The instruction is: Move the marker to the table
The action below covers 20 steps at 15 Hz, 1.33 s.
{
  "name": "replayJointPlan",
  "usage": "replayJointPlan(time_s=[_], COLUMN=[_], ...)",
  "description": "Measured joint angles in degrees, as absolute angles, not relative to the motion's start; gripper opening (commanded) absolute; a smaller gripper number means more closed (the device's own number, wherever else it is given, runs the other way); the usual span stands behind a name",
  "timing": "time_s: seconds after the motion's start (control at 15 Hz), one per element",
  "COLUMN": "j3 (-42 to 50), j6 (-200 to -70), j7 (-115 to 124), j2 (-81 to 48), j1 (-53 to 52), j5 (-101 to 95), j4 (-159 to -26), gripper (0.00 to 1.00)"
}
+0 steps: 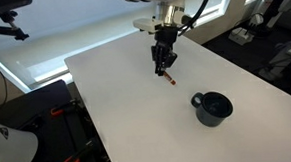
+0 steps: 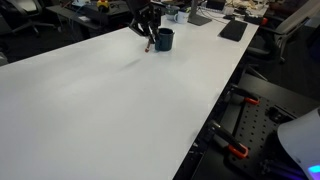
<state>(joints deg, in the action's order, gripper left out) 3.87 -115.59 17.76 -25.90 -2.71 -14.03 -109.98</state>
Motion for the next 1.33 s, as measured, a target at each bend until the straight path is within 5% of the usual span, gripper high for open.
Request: replayJointPlan(time_s=[0.8,0.87,0.93,1.0,1.13,1.33], j3=[6.36,6.50,6.63,6.75,6.89,6.90], j6=[-116.81,-116.81,-116.81,-116.82,-116.85,-116.93], j7=[20.73,20.79,20.82,20.88,21.14,21.63], j2=[-28.38,-28.42,-28.43,-28.43,-28.43,-28.43], j1=[-2.41,-2.41,-2.40,-2.38,-2.27,-2.22], j5=[-14.53,-14.51,-14.49,-14.46,-14.41,-14.41], j4=[-115.49,-115.56,-115.64,-115.74,-115.98,-116.10], gripper=[0.06,0.47,0.49,0.30,0.45,0.49])
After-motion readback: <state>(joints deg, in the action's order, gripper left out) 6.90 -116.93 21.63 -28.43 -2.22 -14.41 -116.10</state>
